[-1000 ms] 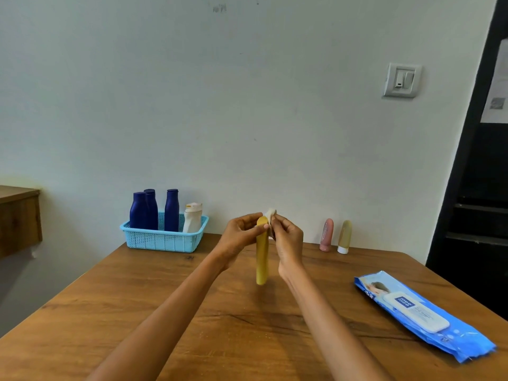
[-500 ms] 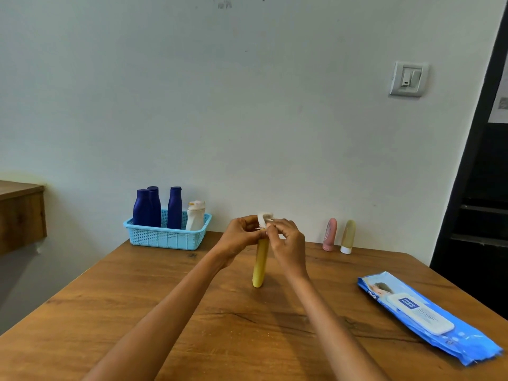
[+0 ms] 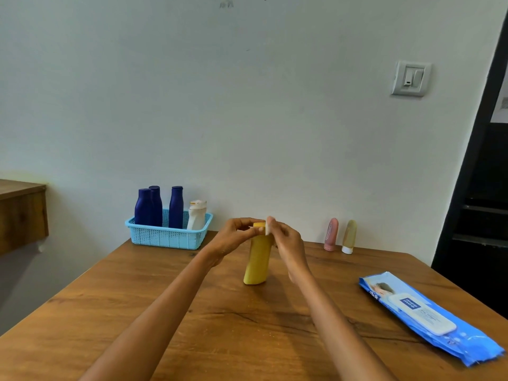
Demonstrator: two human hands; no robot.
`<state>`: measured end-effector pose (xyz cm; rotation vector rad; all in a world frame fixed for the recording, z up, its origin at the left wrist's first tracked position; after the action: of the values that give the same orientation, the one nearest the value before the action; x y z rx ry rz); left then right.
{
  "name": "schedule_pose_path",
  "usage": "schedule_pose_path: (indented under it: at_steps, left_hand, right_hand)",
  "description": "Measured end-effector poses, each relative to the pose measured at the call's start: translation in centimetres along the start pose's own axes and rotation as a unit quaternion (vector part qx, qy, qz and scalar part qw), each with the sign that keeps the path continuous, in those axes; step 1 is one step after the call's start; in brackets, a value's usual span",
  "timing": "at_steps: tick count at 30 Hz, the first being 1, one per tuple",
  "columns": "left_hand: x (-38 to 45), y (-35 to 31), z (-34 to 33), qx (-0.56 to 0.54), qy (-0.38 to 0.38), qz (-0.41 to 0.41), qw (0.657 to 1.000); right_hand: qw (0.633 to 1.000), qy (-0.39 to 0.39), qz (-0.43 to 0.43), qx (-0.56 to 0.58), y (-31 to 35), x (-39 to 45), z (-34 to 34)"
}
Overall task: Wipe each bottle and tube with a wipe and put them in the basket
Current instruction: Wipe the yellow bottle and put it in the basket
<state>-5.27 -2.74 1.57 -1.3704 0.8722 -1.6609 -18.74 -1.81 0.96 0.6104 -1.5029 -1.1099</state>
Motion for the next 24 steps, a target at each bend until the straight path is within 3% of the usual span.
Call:
schedule_pose_path:
  at_steps: [8,16,24]
  left_hand:
    - [-0.1,-0.7,2.2,0.029,-0.051,-0.019,0.998]
    - [0.5,-1.9,0.8,0.108,-0.056,-0.042,0.992]
    - [1.0,-1.7,1.7,0.183,-0.132,-0.021,0.974]
  right_hand:
    - [0.992,0.011,-0.078,0.098,-2.4,-0.6,-0.4]
    - [0.997,-0.063,-0.007,0.041,-1.5,0.1,1.5]
    - [0.999,-0.011,-0.028,0.013,-1.9,-1.2,-0.5]
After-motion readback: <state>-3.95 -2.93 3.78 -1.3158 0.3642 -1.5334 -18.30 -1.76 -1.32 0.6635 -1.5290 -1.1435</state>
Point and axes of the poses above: each hand's wrist, its own x-axis towards the middle knuckle, its own z-axis out of the back of the hand, y = z × x, the point moved 10 cm from there along x, towards the middle knuckle, and after that the axes turned 10 degrees about -y, right-handed, at the moved point
